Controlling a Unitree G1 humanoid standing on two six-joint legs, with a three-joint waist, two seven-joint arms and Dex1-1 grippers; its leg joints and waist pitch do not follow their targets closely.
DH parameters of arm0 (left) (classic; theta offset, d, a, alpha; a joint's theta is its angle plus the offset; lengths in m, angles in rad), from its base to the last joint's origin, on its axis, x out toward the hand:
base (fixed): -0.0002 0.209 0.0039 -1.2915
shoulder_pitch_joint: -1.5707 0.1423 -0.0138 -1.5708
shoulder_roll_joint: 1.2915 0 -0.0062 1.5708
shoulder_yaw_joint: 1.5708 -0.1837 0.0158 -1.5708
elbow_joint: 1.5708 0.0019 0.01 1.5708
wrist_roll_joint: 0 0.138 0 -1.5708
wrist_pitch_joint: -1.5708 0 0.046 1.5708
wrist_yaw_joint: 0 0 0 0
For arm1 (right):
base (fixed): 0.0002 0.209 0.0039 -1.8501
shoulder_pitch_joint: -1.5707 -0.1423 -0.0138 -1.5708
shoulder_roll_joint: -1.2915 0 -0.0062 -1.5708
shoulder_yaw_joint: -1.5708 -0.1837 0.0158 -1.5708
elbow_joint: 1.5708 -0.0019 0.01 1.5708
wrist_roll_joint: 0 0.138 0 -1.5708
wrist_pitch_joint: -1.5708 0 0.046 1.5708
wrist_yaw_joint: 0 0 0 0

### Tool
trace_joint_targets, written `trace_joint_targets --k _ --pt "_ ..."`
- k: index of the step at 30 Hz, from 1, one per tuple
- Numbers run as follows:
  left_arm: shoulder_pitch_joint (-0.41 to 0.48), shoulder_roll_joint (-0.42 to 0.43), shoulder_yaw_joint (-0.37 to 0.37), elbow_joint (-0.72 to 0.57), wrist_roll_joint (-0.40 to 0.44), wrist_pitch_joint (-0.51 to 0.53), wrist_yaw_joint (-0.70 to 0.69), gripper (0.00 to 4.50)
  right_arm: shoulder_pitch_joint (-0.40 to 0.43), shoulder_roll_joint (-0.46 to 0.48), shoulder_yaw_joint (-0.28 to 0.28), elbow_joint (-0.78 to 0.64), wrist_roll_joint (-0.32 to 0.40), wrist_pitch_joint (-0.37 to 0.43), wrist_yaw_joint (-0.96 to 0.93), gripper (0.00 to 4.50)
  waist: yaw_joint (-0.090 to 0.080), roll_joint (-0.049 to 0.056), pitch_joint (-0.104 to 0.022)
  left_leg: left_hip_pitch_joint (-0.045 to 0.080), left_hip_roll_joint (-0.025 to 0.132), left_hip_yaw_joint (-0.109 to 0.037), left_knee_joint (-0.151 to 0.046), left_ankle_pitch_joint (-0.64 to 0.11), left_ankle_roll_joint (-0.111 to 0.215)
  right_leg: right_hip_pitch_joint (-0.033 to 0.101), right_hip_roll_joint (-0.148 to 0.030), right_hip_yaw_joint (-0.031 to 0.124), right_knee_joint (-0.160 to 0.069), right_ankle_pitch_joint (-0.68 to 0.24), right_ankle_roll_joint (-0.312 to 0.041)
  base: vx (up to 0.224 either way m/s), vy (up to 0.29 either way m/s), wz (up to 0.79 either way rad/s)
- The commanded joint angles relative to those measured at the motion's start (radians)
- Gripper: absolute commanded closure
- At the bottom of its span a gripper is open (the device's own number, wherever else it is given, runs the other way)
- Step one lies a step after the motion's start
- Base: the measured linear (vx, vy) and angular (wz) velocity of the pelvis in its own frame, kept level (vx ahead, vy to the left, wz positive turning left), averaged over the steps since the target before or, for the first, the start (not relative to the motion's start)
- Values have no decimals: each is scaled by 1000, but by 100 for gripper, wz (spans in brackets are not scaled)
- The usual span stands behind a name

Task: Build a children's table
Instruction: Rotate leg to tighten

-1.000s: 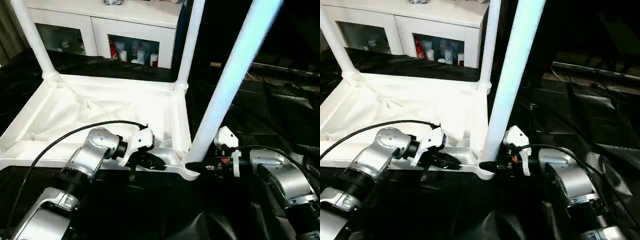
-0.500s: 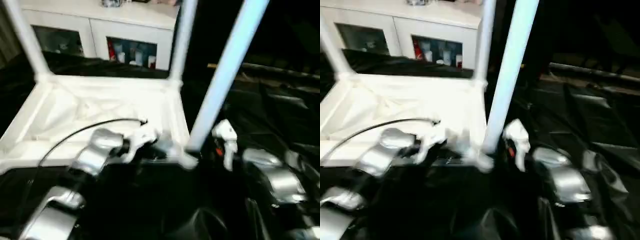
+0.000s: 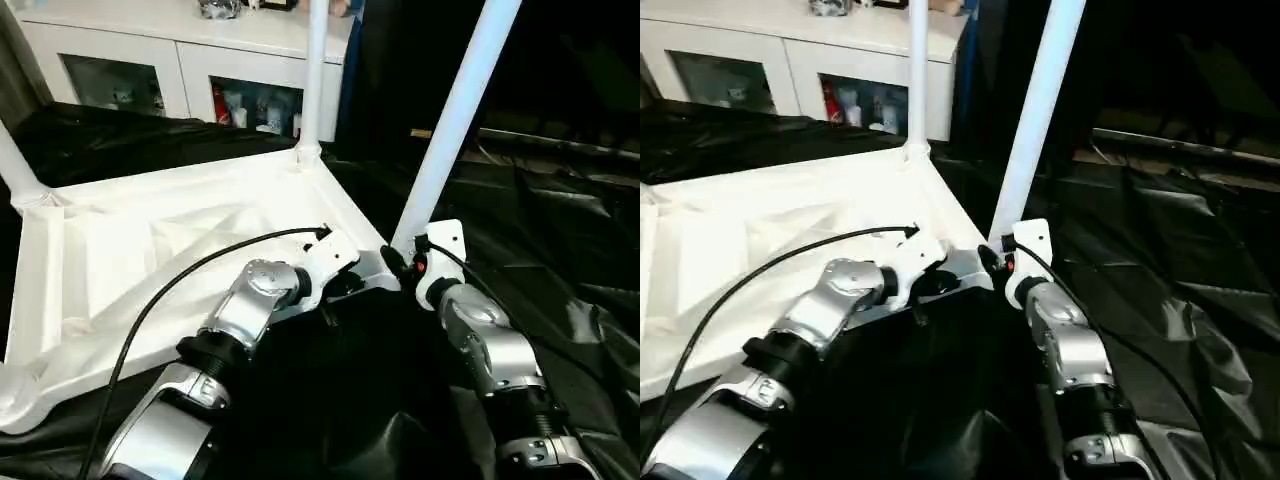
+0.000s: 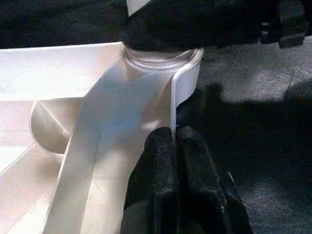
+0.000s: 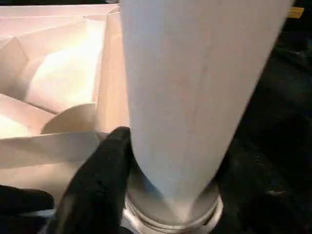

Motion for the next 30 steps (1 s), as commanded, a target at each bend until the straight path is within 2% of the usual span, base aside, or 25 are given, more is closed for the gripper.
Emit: trace_joint_targets --k 1,4,7,9,12,14,15,17,20,23,29,30 --pt "4 -53 -73 23 1 -9 -34 450 3 39 67 18 27 28 81 155 -1 5 -42 9 75 -43 -84 -215 1 30 -112 66 -91 -247 -165 0 0 0" --pt "4 -24 -59 22 -4 -29 -64 450 3 -5 84 10 31 18 158 141 0 6 -41 9 75 -43 -84 -223 7 31 -113 66 -95 -268 -158 0 0 0" --pt "6 -10 -55 18 -9 -39 -88 450 7 -33 99 0 30 10 207 121 1 6 -42 8 75 -43 -83 -205 14 32 -112 65 -92 -247 -162 0 0 0" --pt "15 30 -55 6 -21 -61 -156 450 28 -113 140 -49 39 -10 361 121 3 6 -44 4 74 -41 -80 -175 29 37 -112 66 -87 -200 -172 0 0 0" --pt "28 75 -52 -13 -44 -78 -241 450 56 -197 163 -109 64 -25 510 121 5 5 -48 -1 75 -39 -75 -120 60 43 -111 65 -73 -91 -197 0 0 0" --pt "30 80 -52 -16 -46 -80 -250 450 59 -205 163 -115 70 -19 526 121 5 4 -47 2 75 -37 -72 -114 75 41 -111 65 -70 -62 -215 0 0 0" --pt "47 109 -56 -45 -73 -108 -332 450 71 -242 169 -136 81 -25 597 121 5 4 -46 2 75 -37 -73 -121 77 41 -112 63 -75 -86 -221 0 0 0" --pt "63 135 -59 -75 -98 -122 -406 450 83 -276 178 -153 87 -36 659 121 7 4 -44 2 78 -38 -74 -139 77 43 -114 64 -77 -123 -220 0 0 0" --pt "85 180 -60 -124 -132 -114 -501 450 108 -338 204 -197 113 -17 765 121 6 6 -43 5 81 -38 -77 -153 72 39 -112 64 -77 -140 -223 0 0 0" --pt "96 209 -64 -146 -146 -108 -550 450 121 -368 212 -219 130 -6 815 121 9 9 -41 8 84 -36 -77 -160 69 35 -112 65 -77 -151 -229 0 0 0" --pt "122 272 -51 -182 -171 -102 -623 450 140 -420 230 -239 129 2 898 121 11 4 -41 5 82 -36 -77 -156 60 37 -112 64 -76 -167 -224 0 0 0" --pt "128 277 -49 -192 -173 -97 -627 450 139 -420 231 -235 130 2 902 154 11 1 -41 6 82 -36 -77 -149 60 36 -112 64 -76 -168 -223 0 0 0"
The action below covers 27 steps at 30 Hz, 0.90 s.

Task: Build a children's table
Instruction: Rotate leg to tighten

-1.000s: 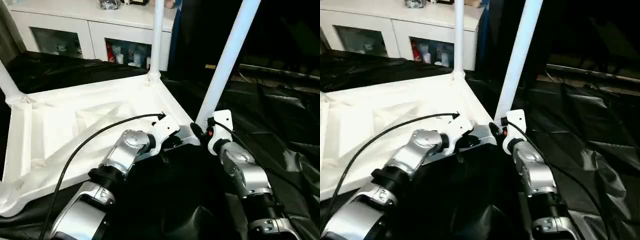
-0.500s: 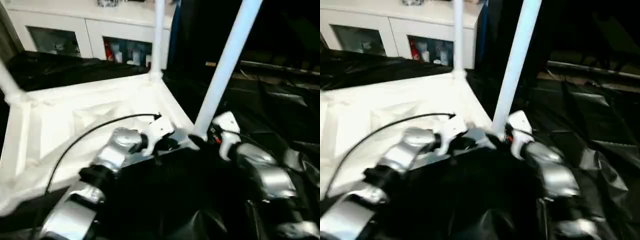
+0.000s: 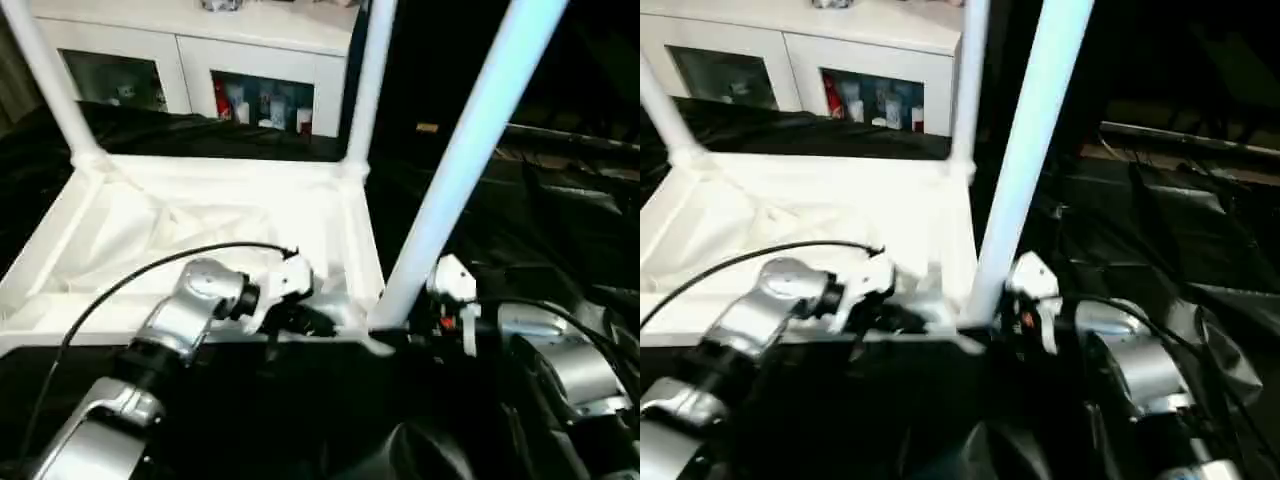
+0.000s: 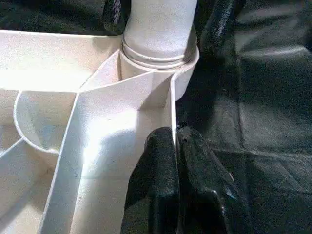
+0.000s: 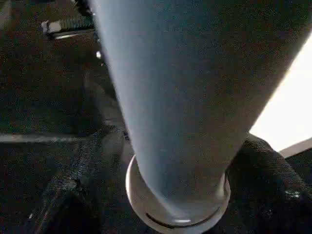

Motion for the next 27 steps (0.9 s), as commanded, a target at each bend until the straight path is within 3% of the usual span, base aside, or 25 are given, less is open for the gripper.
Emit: trace_joint_targets --k 1,9,13,15,17,18,21,24,27 --pt "10 -4 -18 -12 -9 9 -22 450 8 -8 20 0 5 14 24 154 3 -4 -48 8 81 -36 -72 -148 60 39 -112 65 -75 -163 -225 0 0 0" --pt "27 -9 -24 -50 -24 32 -14 450 -3 7 23 13 13 21 20 224 2 -7 -49 7 78 -35 -68 -120 67 41 -111 64 -71 -133 -230 0 0 0" --pt "29 -13 -20 -50 -21 32 -2 450 -2 16 19 18 12 19 1 233 2 -8 -49 7 78 -36 -68 -122 65 41 -111 64 -71 -143 -226 0 0 0" --pt "21 -29 -12 -26 8 31 69 450 0 44 7 40 -1 17 -63 237 1 -7 -48 7 78 -36 -69 -130 61 40 -112 64 -73 -158 -224 0 0 0" --pt "12 -43 -8 -3 27 33 121 450 -5 70 -7 65 -12 30 -123 239 -2 -6 -45 9 78 -37 -71 -154 50 36 -111 64 -79 -203 -217 0 0 0" --pt "-7 -74 -1 39 58 37 219 450 -20 120 -33 117 -37 46 -244 242 -4 -7 -45 11 77 -38 -72 -174 37 35 -113 64 -84 -245 -209 0 0 0" --pt "-28 -112 8 75 82 57 318 450 -31 166 -55 158 -59 60 -356 247 -9 -11 -43 14 73 -42 -73 -215 5 33 -114 61 -97 -372 -169 0 0 0" --pt "-53 -173 16 115 102 88 440 450 -53 243 -104 208 -65 82 -521 248 -11 -6 -40 20 76 -46 -79 -260 -11 23 -113 63 -106 -420 -144 0 0 0" --pt "-74 -247 18 147 117 119 542 450 -91 328 -163 265 -87 104 -721 248 -16 -5 -41 19 75 -51 -82 -281 -31 24 -116 60 -108 -454 -128 0 0 0"
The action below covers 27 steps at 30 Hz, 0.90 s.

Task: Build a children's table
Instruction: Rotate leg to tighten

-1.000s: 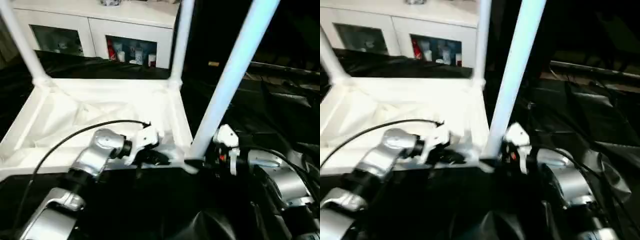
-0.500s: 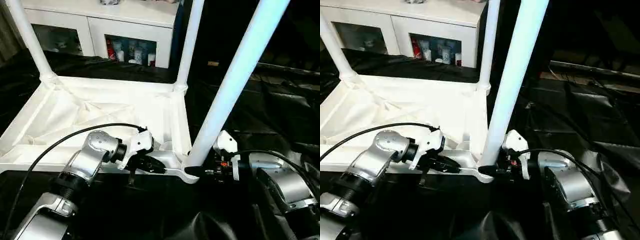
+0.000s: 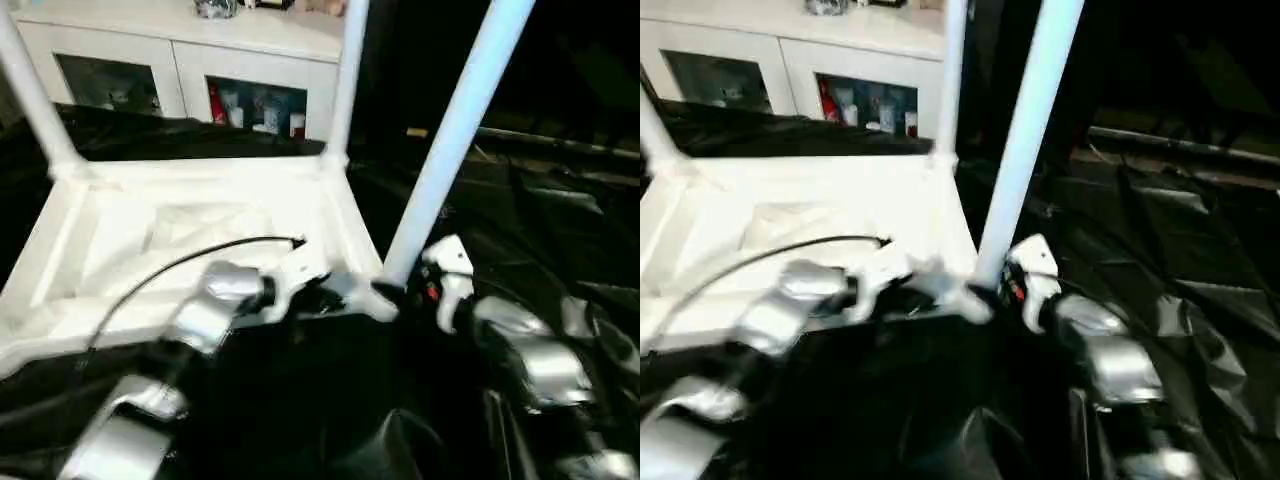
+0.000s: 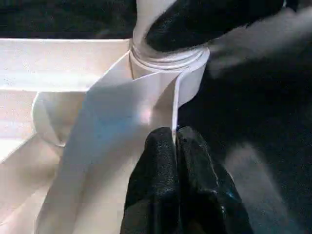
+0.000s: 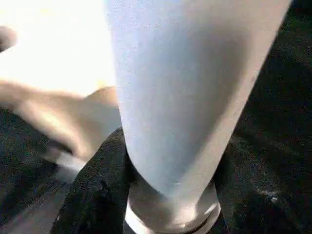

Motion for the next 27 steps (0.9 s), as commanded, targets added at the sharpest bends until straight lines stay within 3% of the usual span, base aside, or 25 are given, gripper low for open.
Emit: trace_joint_targets --k 1,4,7,9,12,15,20,22,27 --pt "-3 -63 -18 31 4 26 77 450 -3 41 -4 78 -20 57 -116 248 -5 5 -39 13 75 -51 -87 -284 -32 20 -116 61 -108 -455 -125 0 0 0" --pt "-15 -117 -46 54 32 16 124 450 -24 93 2 99 -41 33 -188 248 -4 7 -40 16 75 -49 -87 -285 -30 15 -114 65 -110 -417 -122 0 0 0" --pt "-16 -141 -73 53 49 6 124 450 -27 131 5 82 -17 7 -173 248 0 8 -41 11 74 -47 -87 -266 -14 20 -114 67 -106 -366 -131 0 0 0" --pt "-19 -140 -72 58 50 2 125 450 -30 138 1 75 -4 4 -151 194 2 9 -43 11 74 -45 -87 -256 -7 21 -112 67 -102 -332 -140 0 0 0" --pt "-20 -135 -70 62 50 -1 124 450 -32 138 0 70 2 0 -136 172 1 11 -41 9 75 -45 -89 -260 -6 22 -113 66 -102 -329 -148 0 0 0" --pt "-19 -106 -64 64 51 -16 93 450 -31 102 28 57 -3 -7 -65 138 2 9 -42 8 75 -46 -88 -260 -1 24 -114 66 -102 -341 -143 0 0 0" --pt "-17 -69 -55 56 42 -23 39 450 -18 38 79 19 -2 -9 86 138 6 7 -40 5 73 -42 -86 -235 19 26 -114 67 -103 -333 -142 0 0 0" --pt "-10 -19 -61 37 27 -41 -53 450 3 -37 118 -39 14 -14 228 138 9 6 -42 3 74 -44 -85 -220 28 30 -115 66 -103 -337 -138 0 0 0" --pt "0 59 -65 20 12 -71 -170 450 28 -132 142 -108 39 0 382 138 7 5 -46 -3 76 -41 -81 -152 53 36 -112 64 -86 -208 -179 0 0 0"
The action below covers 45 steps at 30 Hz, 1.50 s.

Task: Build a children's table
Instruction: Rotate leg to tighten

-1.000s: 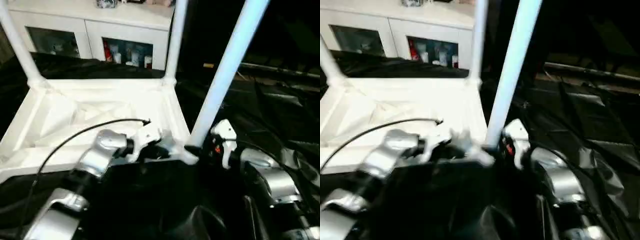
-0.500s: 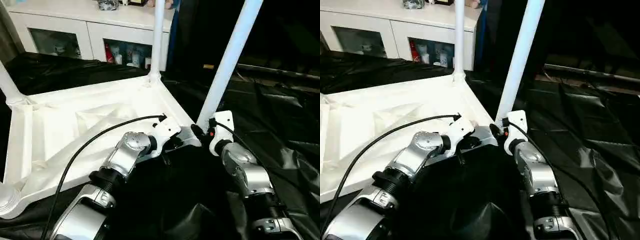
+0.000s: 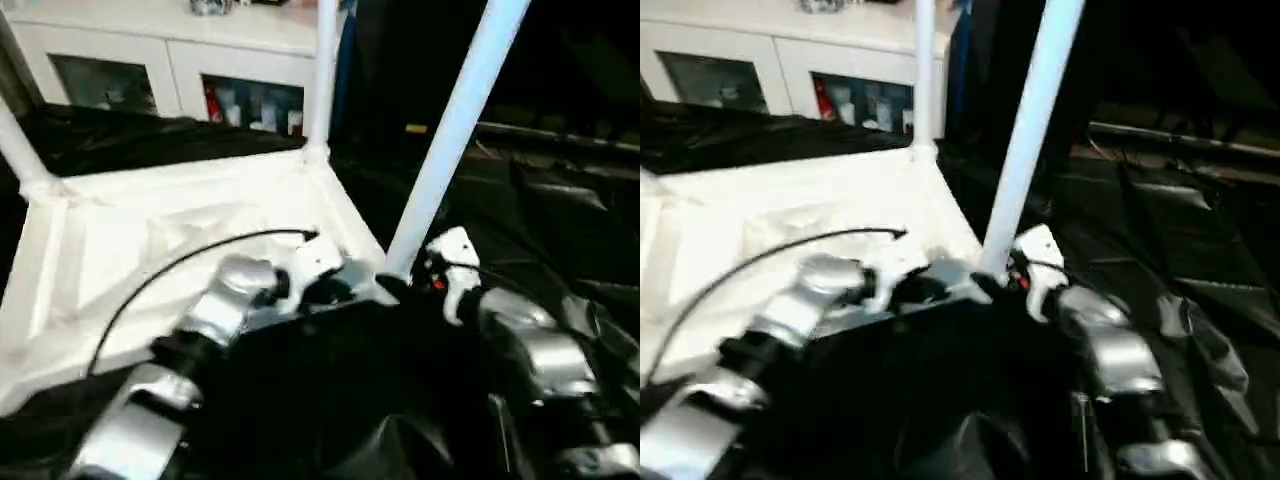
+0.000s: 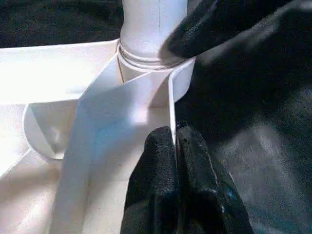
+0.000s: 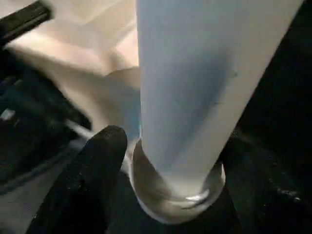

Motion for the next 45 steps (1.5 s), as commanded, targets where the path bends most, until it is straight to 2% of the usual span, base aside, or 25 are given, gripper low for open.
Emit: trace_joint_targets --k 1,3,5,6,7,9,10,13,15,18,21,23,26,30,32,33,34,36,39,41,42,43,44,45 --pt "22 9 -44 8 9 -10 -50 450 13 6 87 -52 32 11 116 138 4 -1 -47 2 76 -40 -71 -148 54 38 -113 65 -85 -202 -182 0 0 0" --pt "53 75 -41 -48 -50 -50 -211 450 35 -65 105 -95 48 11 225 138 6 0 -49 2 78 -39 -69 -127 69 42 -112 65 -74 -128 -205 0 0 0" --pt "62 94 -43 -68 -62 -38 -248 450 42 -81 109 -104 49 3 249 138 6 -1 -51 5 80 -37 -67 -114 75 41 -112 66 -68 -84 -219 0 0 0" --pt "68 115 -47 -87 -70 -32 -281 450 50 -99 115 -113 53 -1 278 138 6 1 -51 6 80 -36 -66 -103 80 40 -111 65 -64 -51 -237 0 0 0" --pt "70 119 -48 -90 -72 -30 -287 450 53 -103 117 -116 55 -2 286 138 6 -2 -51 6 79 -34 -64 -97 84 40 -109 64 -62 -35 -246 0 0 0" --pt "78 141 -48 -108 -86 -20 -321 450 66 -127 127 -131 61 -7 330 138 10 2 -49 7 81 -33 -65 -105 81 41 -110 63 -62 -44 -252 0 0 0" --pt "80 146 -48 -114 -91 -19 -332 450 69 -132 130 -135 62 -7 340 138 13 3 -47 10 81 -31 -65 -126 74 37 -109 63 -66 -71 -252 0 0 0" --pt "84 156 -48 -123 -100 -16 -353 450 72 -143 139 -141 64 -3 364 138 16 1 -46 8 82 -34 -68 -138 60 40 -112 64 -68 -115 -238 0 0 0" --pt "87 160 -47 -128 -107 -15 -364 450 73 -147 146 -148 70 10 378 169 18 2 -46 10 81 -34 -68 -148 48 39 -113 65 -71 -142 -229 0 0 0" --pt "89 164 -48 -138 -115 -10 -378 450 72 -152 154 -153 75 17 392 182 18 -1 -48 9 80 -34 -67 -133 48 41 -112 65 -68 -124 -229 0 0 0" --pt "89 164 -50 -144 -117 -4 -379 450 69 -151 156 -152 73 19 398 214 18 -5 -49 6 78 -34 -64 -110 58 43 -111 64 -65 -96 -232 0 0 0" --pt "90 164 -49 -146 -118 -2 -377 450 69 -150 157 -149 71 18 400 216 19 -2 -49 7 79 -34 -65 -107 59 42 -111 64 -64 -96 -232 0 0 0" --pt "92 163 -48 -149 -118 -1 -370 450 69 -148 157 -143 69 16 400 235 19 -5 -49 7 78 -34 -64 -112 59 42 -111 64 -66 -108 -230 0 0 0" --pt "86 144 -31 -132 -100 -8 -289 450 66 -123 146 -113 61 27 332 238 18 -7 -48 7 78 -34 -64 -113 58 41 -111 64 -66 -118 -226 0 0 0" --pt "78 127 -23 -115 -85 -1 -232 450 60 -90 128 -81 44 31 254 239 17 -7 -46 8 77 -35 -65 -136 49 39 -112 64 -72 -161 -219 0 0 0" --pt "72 113 -19 -101 -71 9 -186 450 53 -56 108 -51 30 32 179 240 13 -5 -41 13 77 -37 -69 -176 26 32 -112 63 -82 -247 -208 0 0 0" --pt "72 112 -19 -100 -70 9 -183 450 53 -54 107 -50 29 33 175 240 12 -6 -40 14 76 -38 -69 -196 18 33 -114 63 -88 -288 -197 0 0 0" --pt "60 74 -13 -73 -50 30 -95 450 38 9 69 2 7 51 27 241 5 -8 -40 9 75 -43 -75 -210 -3 36 -113 62 -91 -351 -168 0 0 0" --pt "48 22 -12 -42 -28 52 7 450 31 79 29 40 -11 66 -125 244 -4 -6 -40 14 76 -47 -78 -254 -23 28 -116 62 -101 -414 -138 0 0 0" --pt "45 5 -13 -33 -22 59 38 450 30 101 19 48 -16 69 -169 245 -3 -8 -41 16 75 -48 -77 -256 -24 28 -117 64 -102 -414 -133 0 0 0" --pt "35 -51 -12 -10 -8 86 120 450 15 163 -18 85 -35 81 -310 246 -3 -5 -41 15 75 -46 -77 -252 -22 28 -115 66 -101 -389 -135 0 0 0" --pt "33 -65 -13 -5 -5 92 138 450 11 177 -25 94 -40 82 -342 246 -6 -3 -38 17 75 -45 -79 -259 -23 22 -112 67 -102 -390 -136 0 0 0" --pt "21 -128 -18 20 10 110 217 450 -15 238 -49 135 -57 88 -467 246 -11 -3 -35 27 74 -47 -80 -306 -44 15 -112 65 -107 -451 -132 0 0 0" --pt "19 -137 -19 23 11 111 226 450 -19 244 -47 140 -60 87 -475 246 -11 -1 -37 27 72 -49 -79 -316 -48 17 -114 64 -108 -468 -128 0 0 0"
